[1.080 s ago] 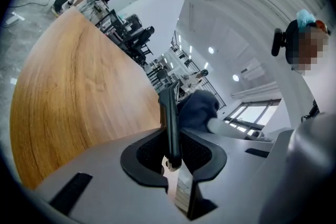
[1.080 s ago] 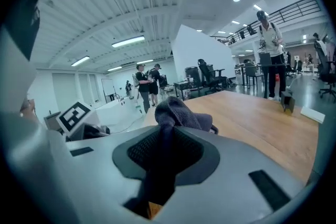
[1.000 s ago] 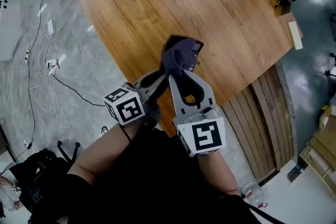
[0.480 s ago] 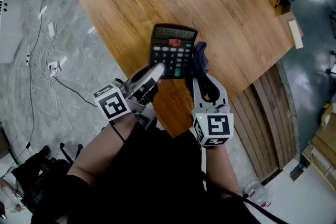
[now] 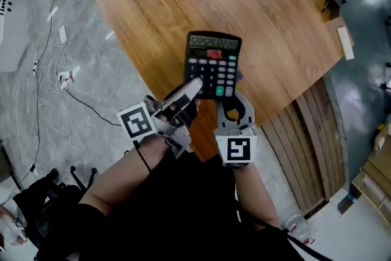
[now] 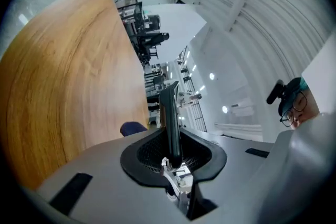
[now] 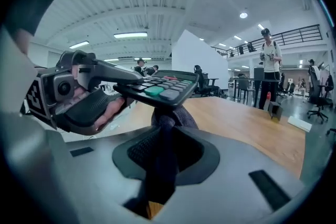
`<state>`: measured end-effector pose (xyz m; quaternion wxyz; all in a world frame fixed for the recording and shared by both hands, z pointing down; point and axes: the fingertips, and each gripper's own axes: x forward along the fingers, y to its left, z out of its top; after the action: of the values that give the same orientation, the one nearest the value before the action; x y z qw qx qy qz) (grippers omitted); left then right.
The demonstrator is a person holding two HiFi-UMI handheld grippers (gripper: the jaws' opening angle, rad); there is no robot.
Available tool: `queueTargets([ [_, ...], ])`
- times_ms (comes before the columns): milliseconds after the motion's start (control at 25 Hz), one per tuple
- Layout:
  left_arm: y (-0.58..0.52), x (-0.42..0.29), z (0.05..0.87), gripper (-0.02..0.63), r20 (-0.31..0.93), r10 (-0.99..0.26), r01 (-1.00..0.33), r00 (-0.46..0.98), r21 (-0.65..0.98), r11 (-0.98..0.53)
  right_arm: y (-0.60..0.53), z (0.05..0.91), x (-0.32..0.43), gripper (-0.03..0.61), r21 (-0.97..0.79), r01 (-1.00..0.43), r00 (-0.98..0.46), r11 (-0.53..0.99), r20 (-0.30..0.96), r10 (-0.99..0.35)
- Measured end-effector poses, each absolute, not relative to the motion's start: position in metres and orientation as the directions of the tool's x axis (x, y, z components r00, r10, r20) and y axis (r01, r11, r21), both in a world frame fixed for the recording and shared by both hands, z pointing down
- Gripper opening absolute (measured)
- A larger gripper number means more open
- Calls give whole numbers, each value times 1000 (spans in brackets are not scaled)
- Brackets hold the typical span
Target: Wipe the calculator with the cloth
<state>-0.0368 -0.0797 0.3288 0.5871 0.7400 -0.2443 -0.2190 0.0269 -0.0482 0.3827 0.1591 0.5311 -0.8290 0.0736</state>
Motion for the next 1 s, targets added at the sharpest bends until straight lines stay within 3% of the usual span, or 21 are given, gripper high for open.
queueTargets([
  [400, -72, -34, 338, 69, -23, -607, -43, 795, 995, -93, -42, 365, -13, 74, 90, -853, -474, 513, 276, -836],
  [800, -78, -38, 314, 69, -59, -625, -21, 778, 993, -119, -42, 341, 57, 74, 140, -924, -317, 355, 235, -919],
  [1000, -79, -37, 323, 69, -65, -624, 35, 779, 998, -60, -59, 348, 68, 74, 161, -941, -262, 296, 204, -943],
])
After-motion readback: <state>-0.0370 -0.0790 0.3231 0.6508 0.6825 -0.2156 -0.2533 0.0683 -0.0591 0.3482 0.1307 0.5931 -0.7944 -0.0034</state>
